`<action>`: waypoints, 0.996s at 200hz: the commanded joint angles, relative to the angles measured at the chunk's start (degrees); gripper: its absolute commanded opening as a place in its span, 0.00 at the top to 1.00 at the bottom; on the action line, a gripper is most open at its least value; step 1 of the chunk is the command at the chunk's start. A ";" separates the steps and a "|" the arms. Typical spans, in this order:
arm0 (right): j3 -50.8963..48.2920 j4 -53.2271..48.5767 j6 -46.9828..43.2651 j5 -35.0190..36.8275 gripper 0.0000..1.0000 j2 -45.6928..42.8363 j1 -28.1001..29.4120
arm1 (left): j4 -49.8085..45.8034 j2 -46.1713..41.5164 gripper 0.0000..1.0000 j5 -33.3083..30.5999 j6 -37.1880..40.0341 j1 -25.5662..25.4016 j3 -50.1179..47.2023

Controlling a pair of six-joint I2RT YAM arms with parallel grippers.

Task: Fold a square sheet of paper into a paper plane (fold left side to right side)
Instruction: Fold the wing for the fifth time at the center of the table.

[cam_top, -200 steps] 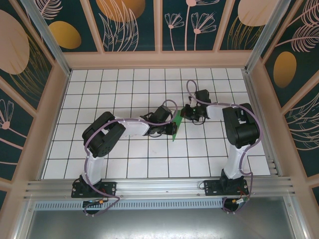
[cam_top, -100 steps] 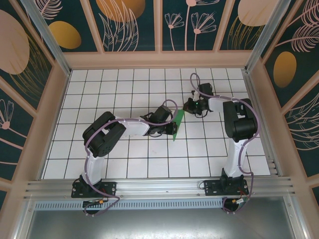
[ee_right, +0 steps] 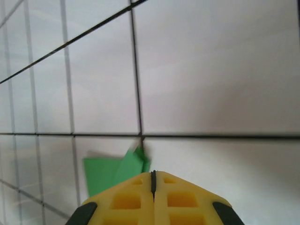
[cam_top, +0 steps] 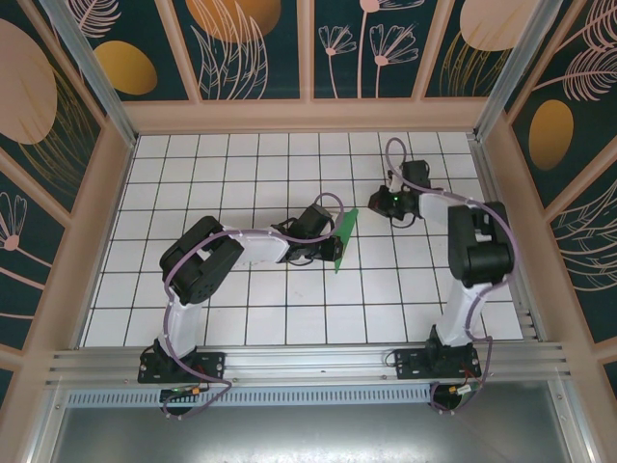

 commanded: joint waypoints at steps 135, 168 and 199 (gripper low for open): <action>-16.14 12.91 17.38 -2.76 1.00 -3.96 13.34 | -13.55 4.11 0.89 -2.79 -0.23 -1.00 -3.27; -16.80 11.81 18.48 -1.79 1.00 -3.62 14.06 | -13.97 4.20 0.89 -3.23 -0.06 -1.01 -3.09; -17.64 12.07 18.92 -0.59 1.00 -2.51 14.47 | -13.80 4.10 0.89 -3.43 -0.14 -1.04 -3.27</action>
